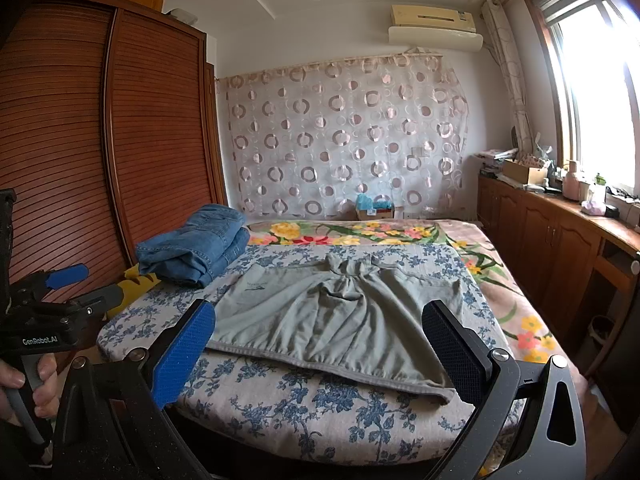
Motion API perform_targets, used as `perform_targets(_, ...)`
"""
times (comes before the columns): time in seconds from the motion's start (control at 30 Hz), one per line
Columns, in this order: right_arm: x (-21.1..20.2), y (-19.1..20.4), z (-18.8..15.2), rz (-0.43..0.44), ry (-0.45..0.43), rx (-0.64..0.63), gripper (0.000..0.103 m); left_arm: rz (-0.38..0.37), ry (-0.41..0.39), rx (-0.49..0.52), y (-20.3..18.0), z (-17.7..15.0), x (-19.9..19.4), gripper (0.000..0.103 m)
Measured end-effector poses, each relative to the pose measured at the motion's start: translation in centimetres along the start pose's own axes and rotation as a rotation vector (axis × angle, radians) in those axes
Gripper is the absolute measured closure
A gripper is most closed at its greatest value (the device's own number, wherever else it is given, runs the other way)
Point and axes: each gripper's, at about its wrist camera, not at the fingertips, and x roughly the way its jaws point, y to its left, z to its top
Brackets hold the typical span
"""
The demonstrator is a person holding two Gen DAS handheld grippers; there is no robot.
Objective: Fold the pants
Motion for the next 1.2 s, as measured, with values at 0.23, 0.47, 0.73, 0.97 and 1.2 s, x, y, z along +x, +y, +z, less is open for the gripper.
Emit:
perform_targets(0.23,0.08,0.05,-0.02,0.0,-0.002,0.001,0.0,0.0,-0.002,0.001,-0.16,-0.01,-0.06,0.0)
perform_targets(0.47,0.03,0.08,-0.02,0.0,-0.004,0.001,0.0,0.001,-0.003,0.002,-0.18,-0.01,-0.12,0.0)
perform_targets(0.73,-0.01,0.24,-0.07,-0.001,-0.008,0.0,0.0,0.001,-0.004,0.002,-0.23,-0.03,-0.19,0.0)
perform_targets(0.97,-0.13,0.14,-0.07,0.001,-0.012,-0.003,0.0,-0.001,-0.006,0.003,-0.3,0.09,-0.34,0.0)
perform_targets(1.2,0.12,-0.22,-0.16,0.001,-0.01,-0.001,0.0,-0.015,0.003,-0.01,-0.61,0.26,-0.46,0.0)
